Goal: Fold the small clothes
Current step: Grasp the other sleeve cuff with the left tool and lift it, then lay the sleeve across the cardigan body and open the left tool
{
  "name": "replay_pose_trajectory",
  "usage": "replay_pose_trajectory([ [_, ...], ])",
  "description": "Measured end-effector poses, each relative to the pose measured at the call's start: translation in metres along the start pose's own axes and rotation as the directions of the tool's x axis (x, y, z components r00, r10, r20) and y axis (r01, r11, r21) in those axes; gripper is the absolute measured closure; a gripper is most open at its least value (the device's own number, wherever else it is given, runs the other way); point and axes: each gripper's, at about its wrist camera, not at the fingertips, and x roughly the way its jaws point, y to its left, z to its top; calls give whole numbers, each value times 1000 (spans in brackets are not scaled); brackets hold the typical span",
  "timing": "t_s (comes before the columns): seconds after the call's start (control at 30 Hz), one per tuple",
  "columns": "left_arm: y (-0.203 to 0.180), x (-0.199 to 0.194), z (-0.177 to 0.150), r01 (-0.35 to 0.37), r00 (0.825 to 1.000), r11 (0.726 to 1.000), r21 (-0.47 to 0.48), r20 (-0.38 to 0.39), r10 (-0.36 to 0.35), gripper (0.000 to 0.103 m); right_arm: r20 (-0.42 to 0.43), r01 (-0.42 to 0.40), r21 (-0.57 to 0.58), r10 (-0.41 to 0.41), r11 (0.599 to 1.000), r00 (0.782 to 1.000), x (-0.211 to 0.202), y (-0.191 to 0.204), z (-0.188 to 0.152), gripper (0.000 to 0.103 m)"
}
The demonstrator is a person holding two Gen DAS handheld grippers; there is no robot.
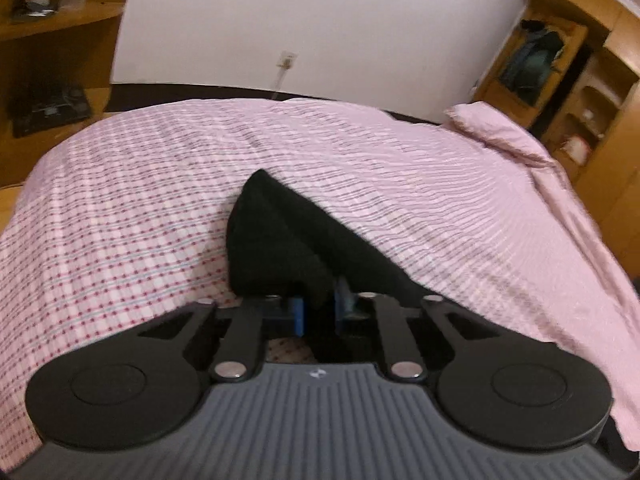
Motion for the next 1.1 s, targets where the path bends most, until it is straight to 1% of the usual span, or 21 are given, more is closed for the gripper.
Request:
replay_pose_trajectory([
  [0.1, -6, -9, 5, 22, 999, 998, 50, 45, -25, 92, 9, -10, 5, 10, 1000, 1000, -1, -1, 0, 28],
  [0.2, -17, -25, 7, 62, 993, 994, 92, 92, -70, 92, 13, -21, 18, 21, 1000, 1000, -3, -2, 0, 28],
  [0.27, -26, -34, 12, 99, 987, 988, 114, 114, -113, 93, 15, -27, 21, 27, 999, 1000, -4, -2, 0, 28],
  [0.4, -51, -54, 18, 182, 968, 970, 160, 143, -205, 93, 28, -29, 26, 29, 999, 999, -7, -3, -1, 28],
  [0.53, -78, -76, 18, 270, 941, 943, 197, 152, -301, 93, 42, -27, 27, 26, 999, 999, -9, -4, -1, 28],
  [0.6, -94, -85, 15, 310, 928, 925, 220, 144, -345, 93, 47, -30, 33, 28, 999, 998, -11, -6, -1, 28],
  [0.73, -130, -105, -5, 388, 895, 884, 262, 120, -429, 93, 66, -15, 60, 11, 998, 998, -13, -10, -1, 28],
  [0.9, -170, -122, -40, 486, 853, 818, 309, 36, -520, 93, 75, -19, 85, 13, 996, 997, -16, -15, -1, 28],
  [1.0, -195, -124, -66, 522, 837, 784, 335, -23, -547, 93, 83, -16, 89, 8, 996, 996, -19, -19, -3, 28],
  [1.1, -216, -122, -95, 544, 829, 758, 360, -93, -551, 93, 85, -14, 101, 5, 995, 996, -20, -24, -3, 28],
])
